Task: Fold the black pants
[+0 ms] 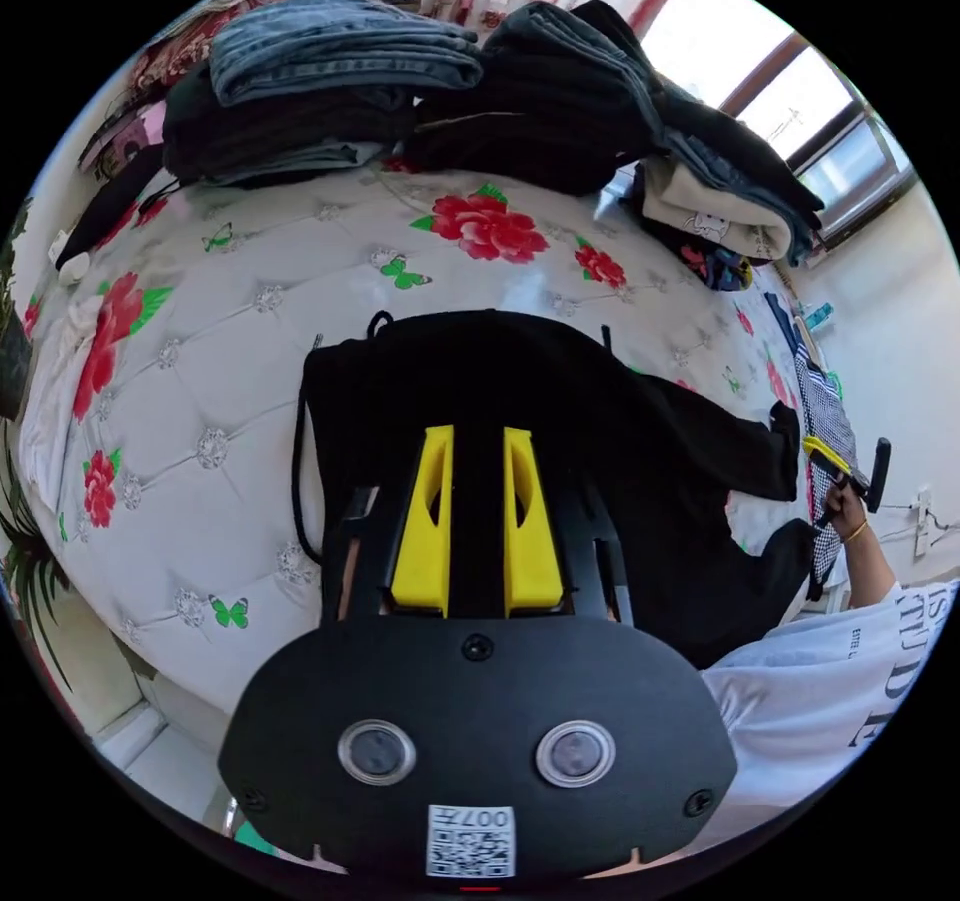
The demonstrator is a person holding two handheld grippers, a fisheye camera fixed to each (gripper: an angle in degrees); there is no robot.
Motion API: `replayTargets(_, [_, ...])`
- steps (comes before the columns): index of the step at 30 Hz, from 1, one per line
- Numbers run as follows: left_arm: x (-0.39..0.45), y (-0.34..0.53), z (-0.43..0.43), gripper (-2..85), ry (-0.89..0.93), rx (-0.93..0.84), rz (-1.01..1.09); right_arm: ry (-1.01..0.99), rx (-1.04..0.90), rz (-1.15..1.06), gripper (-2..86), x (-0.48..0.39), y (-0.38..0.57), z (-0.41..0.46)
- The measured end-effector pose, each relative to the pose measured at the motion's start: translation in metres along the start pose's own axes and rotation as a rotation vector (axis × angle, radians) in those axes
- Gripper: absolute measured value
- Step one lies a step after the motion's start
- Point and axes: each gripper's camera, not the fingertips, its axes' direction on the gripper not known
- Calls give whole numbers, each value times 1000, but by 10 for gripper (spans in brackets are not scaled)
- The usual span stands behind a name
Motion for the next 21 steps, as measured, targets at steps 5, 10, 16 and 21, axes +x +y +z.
replayTargets(5, [-13,-12,18,7,-73,-27,-42,95,8,114,49,35,-28,-4])
replayTargets(10, [-25,-19,18,-8,-33,-35,-52,229,315,348,24,121,-29,-111])
replayTargets(16, [-30,-18,15,-2,-10,-18,-109,193,256,676,36,206,3,-121])
replayTargets(21, [-32,9,-14,30,-3,45,-109,71,203,559,54,160,16,-78])
